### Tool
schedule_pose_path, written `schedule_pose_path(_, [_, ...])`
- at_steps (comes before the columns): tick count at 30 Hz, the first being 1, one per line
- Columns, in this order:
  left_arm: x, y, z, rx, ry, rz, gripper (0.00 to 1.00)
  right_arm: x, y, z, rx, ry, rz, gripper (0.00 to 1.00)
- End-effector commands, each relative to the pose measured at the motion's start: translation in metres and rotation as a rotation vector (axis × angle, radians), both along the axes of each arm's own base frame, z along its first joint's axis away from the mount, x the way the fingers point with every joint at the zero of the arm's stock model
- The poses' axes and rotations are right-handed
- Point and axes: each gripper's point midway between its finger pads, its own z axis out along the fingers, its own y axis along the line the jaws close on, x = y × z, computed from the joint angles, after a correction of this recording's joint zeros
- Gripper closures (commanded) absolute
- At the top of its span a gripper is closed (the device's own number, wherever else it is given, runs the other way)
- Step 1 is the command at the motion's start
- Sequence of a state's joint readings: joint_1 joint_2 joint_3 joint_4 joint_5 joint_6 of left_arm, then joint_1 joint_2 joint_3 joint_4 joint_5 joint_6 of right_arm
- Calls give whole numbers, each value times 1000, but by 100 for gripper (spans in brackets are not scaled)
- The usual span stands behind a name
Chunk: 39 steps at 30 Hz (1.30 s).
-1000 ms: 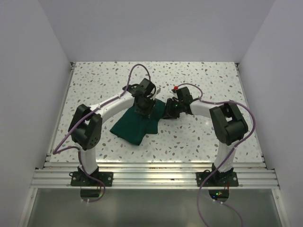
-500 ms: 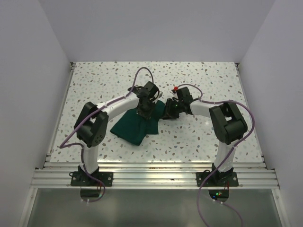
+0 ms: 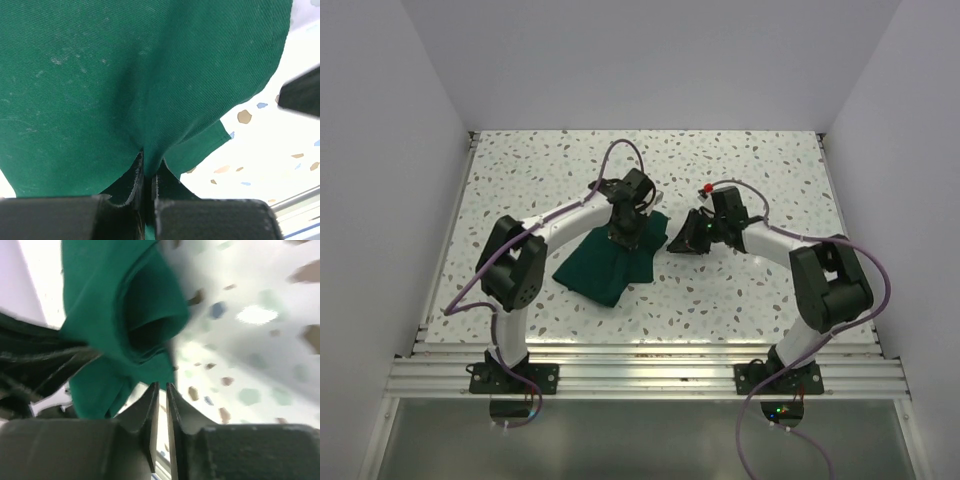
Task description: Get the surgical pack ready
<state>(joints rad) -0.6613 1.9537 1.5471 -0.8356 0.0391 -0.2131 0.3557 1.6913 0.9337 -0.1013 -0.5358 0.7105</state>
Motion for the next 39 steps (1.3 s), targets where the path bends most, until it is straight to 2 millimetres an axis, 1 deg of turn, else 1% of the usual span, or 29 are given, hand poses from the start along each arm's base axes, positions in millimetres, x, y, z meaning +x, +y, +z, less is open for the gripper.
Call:
schedule_pose_path(1, [2, -7, 37, -74, -39, -26, 100, -8, 32, 28, 155, -53, 41, 90])
schedule_pose_path(2, [1, -8, 39, -81, -39, -29, 100, -12, 42, 29, 185, -34, 35, 91])
schedule_pose_path(3, [0, -8, 39, -83, -36, -30, 100, -11, 48, 26, 205, -43, 34, 96])
schedule_pose_path(5, [-2, -10, 43, -98, -32, -37, 100, -12, 58, 24, 232, -25, 14, 100])
schedule_pose_path(6, [-2, -11, 44, -106, -30, -37, 100, -12, 68, 25, 249, -52, 21, 100])
schedule_pose_path(7, [-3, -12, 46, -115, -29, -41, 100, -11, 70, 20, 246, -60, -5, 100])
schedule_pose_path(8, [-5, -15, 49, -137, -23, -44, 100, -14, 78, 19, 262, -54, -15, 100])
schedule_pose_path(9, [-6, -16, 51, -146, -20, -46, 100, -9, 86, 26, 294, -98, -19, 100])
schedule_pose_path(10, [-7, -18, 52, -157, -17, -49, 100, -7, 90, 17, 289, -94, -40, 100])
schedule_pose_path(11, [-9, -20, 56, -173, -14, -49, 100, -10, 100, 18, 309, -91, -43, 100])
schedule_pose_path(12, [-10, -22, 59, -184, -12, -52, 100, -6, 107, 26, 346, -134, -42, 100])
schedule_pose_path(13, [-10, -23, 63, -199, -16, -55, 100, -4, 111, 19, 346, -137, -56, 100])
schedule_pose_path(14, [-11, -26, 67, -219, -14, -60, 100, -5, 120, 21, 373, -145, -52, 100])
schedule_pose_path(16, [-13, -29, 72, -238, -10, -65, 100, -3, 128, 21, 416, -154, -58, 100])
schedule_pose_path(17, [-13, -31, 76, -251, -9, -66, 100, -1, 133, 34, 470, -186, -65, 100])
schedule_pose_path(21, [-20, -34, 79, -275, 13, -65, 100, -1, 135, 22, 412, -183, -93, 100])
schedule_pose_path(24, [-24, -36, 78, -300, 29, -66, 100, -1, 139, 31, 420, -214, -92, 100])
schedule_pose_path(26, [-26, -38, 79, -309, 34, -69, 100, -4, 142, 24, 378, -198, -74, 100])
schedule_pose_path(28, [-27, -40, 81, -325, 32, -66, 100, -2, 146, 26, 371, -215, -79, 100])
schedule_pose_path(29, [-29, -43, 83, -342, 43, -65, 100, -5, 151, 25, 369, -217, -80, 100])
schedule_pose_path(31, [-31, -49, 86, -362, 48, -69, 100, 3, 158, 12, 323, -210, -114, 100])
schedule_pose_path(32, [-31, -51, 88, -370, 48, -64, 100, 0, 168, 7, 321, -198, -101, 100])
schedule_pose_path(33, [-30, -53, 89, -375, 44, -65, 100, 4, 177, -8, 324, -180, -94, 100])
schedule_pose_path(34, [-30, -55, 89, -372, 41, -65, 100, 4, 180, -6, 354, -172, -96, 100])
schedule_pose_path(35, [-31, -55, 90, -370, 40, -64, 100, 11, 177, 5, 402, -187, -131, 100])
schedule_pose_path(36, [-30, -54, 91, -368, 39, -61, 100, 10, 169, 1, 385, -183, -141, 100])
schedule_pose_path(37, [-31, -53, 94, -365, 37, -62, 100, 11, 164, 18, 390, -214, -134, 100])
schedule_pose_path(38, [-30, -50, 93, -355, 30, -55, 100, 13, 152, 16, 347, -230, -130, 100])
schedule_pose_path(39, [-30, -49, 93, -350, 25, -51, 100, 7, 141, 11, 331, -225, -131, 100])
